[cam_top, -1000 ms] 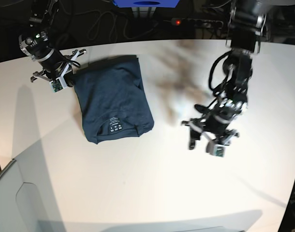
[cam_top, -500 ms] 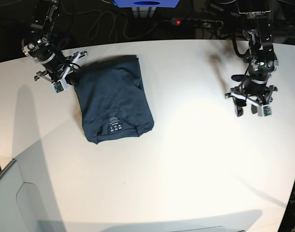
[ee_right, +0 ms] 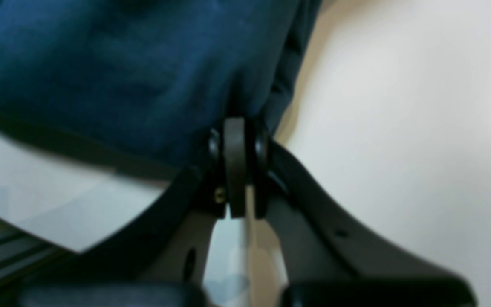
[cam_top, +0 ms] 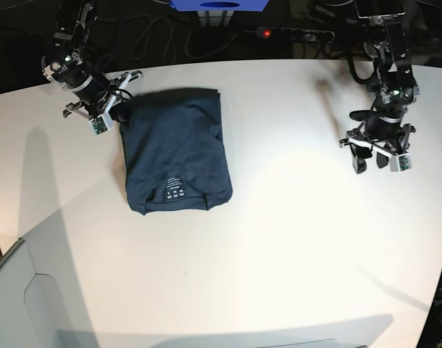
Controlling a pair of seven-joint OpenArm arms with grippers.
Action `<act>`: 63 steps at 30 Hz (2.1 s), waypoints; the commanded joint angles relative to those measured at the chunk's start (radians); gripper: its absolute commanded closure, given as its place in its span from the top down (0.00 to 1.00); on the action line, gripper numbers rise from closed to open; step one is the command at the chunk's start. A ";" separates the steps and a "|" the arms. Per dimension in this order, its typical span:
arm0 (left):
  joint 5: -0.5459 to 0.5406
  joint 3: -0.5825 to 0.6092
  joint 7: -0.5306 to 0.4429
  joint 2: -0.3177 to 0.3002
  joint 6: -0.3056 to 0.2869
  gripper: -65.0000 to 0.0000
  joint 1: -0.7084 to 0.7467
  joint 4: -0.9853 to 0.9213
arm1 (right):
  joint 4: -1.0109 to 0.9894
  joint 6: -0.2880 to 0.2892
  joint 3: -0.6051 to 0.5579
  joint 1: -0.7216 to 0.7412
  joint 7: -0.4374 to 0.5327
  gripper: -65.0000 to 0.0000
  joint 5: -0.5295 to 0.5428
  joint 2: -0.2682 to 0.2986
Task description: Fold the T-shirt properly
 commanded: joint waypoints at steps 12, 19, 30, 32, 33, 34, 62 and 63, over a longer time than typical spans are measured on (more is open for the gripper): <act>-0.007 -0.009 -0.023 -0.009 0.000 0.50 0.030 0.040 | 0.093 0.014 0.050 -0.018 0.017 0.00 0.013 0.008; -0.007 -0.010 -0.023 -0.009 0.000 0.40 0.114 0.126 | 0.187 0.012 0.061 -0.073 0.012 0.00 0.013 0.007; -0.007 -0.153 -0.025 0.075 0.000 0.00 0.264 0.284 | 0.270 0.012 0.061 -0.225 0.014 0.00 0.014 0.008; -0.007 -0.191 -0.025 0.104 0.000 0.00 0.292 0.302 | 0.282 0.012 0.061 -0.255 0.014 0.00 0.014 0.008; -0.007 -0.207 -0.025 0.115 0.000 0.00 0.309 0.310 | 0.291 0.012 0.061 -0.268 0.014 0.00 0.014 0.008; -0.007 -0.216 -0.025 0.124 0.000 0.00 0.326 0.310 | 0.299 0.012 0.061 -0.281 0.014 0.00 0.014 0.008; -0.003 -0.228 -0.036 0.199 0.000 0.00 0.743 0.137 | 0.316 0.012 0.110 -0.548 0.017 0.00 0.014 -0.021; -0.001 -0.228 -0.036 0.199 0.000 0.00 0.743 0.131 | 0.313 0.012 0.124 -0.554 0.017 0.00 0.014 -0.024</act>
